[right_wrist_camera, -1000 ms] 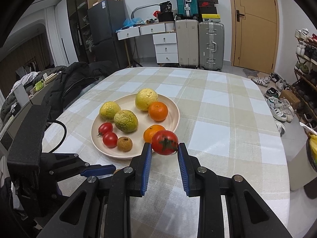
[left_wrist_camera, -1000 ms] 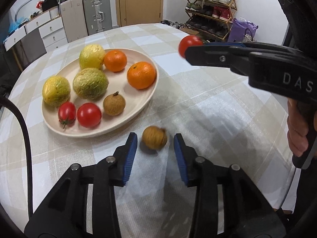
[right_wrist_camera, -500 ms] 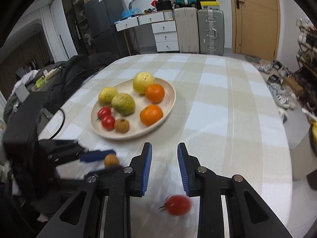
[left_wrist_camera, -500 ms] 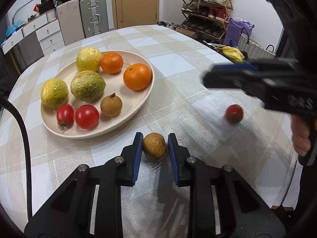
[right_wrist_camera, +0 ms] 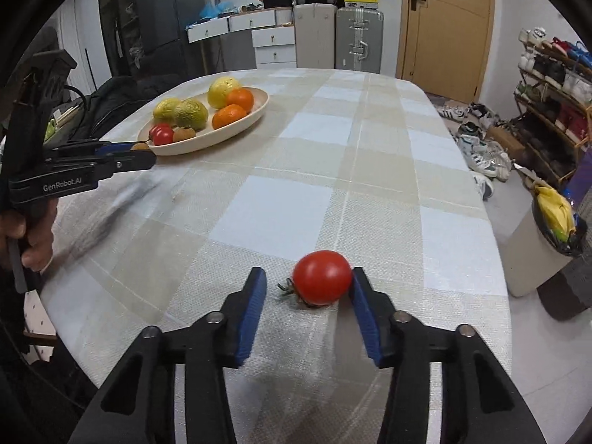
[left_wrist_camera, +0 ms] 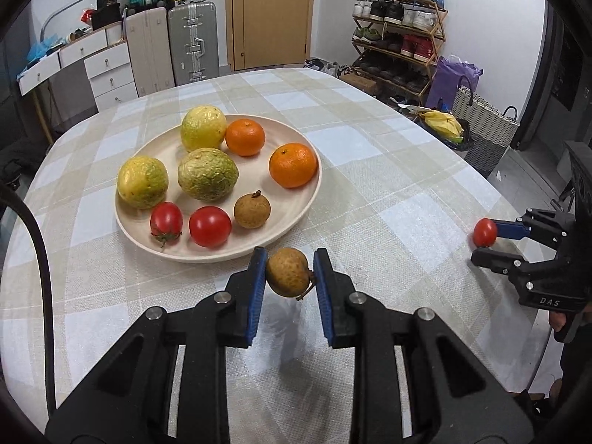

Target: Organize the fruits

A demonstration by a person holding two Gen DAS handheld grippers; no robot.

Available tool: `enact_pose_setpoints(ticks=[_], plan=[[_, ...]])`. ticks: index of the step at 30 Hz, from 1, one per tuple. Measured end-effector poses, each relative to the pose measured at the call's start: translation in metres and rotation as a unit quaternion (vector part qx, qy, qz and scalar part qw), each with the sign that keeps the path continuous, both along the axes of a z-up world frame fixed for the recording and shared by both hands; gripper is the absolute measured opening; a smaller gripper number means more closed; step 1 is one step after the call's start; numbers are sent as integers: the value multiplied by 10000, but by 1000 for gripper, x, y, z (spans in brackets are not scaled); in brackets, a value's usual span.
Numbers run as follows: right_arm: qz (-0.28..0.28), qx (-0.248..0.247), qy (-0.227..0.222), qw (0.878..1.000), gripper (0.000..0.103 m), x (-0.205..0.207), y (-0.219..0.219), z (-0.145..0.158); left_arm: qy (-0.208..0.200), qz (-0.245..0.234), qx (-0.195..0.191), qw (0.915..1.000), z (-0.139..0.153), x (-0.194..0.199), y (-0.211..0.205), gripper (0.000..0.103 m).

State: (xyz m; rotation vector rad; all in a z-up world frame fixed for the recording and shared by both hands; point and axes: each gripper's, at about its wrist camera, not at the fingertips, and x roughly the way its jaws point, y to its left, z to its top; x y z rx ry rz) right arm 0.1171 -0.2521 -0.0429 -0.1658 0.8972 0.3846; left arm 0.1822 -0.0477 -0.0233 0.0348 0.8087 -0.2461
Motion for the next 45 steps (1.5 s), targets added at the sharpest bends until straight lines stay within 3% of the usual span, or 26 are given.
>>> enact_pose_setpoints(ticks=[5, 23, 31, 45], plan=[[5, 48, -136, 9999, 31, 2, 3, 4, -73, 49, -17, 10000, 4, -1, 6, 23], [787, 536, -597, 9937, 30, 30, 86, 46, -512, 529, -146, 9972, 29, -4, 52, 23], [926, 911, -457, 9905, 30, 60, 122, 46, -501, 700, -100, 9962, 23, 11, 62, 23], [713, 963, -305, 9923, 30, 105, 139, 35, -360, 695, -51, 9969, 11, 45, 61, 23]])
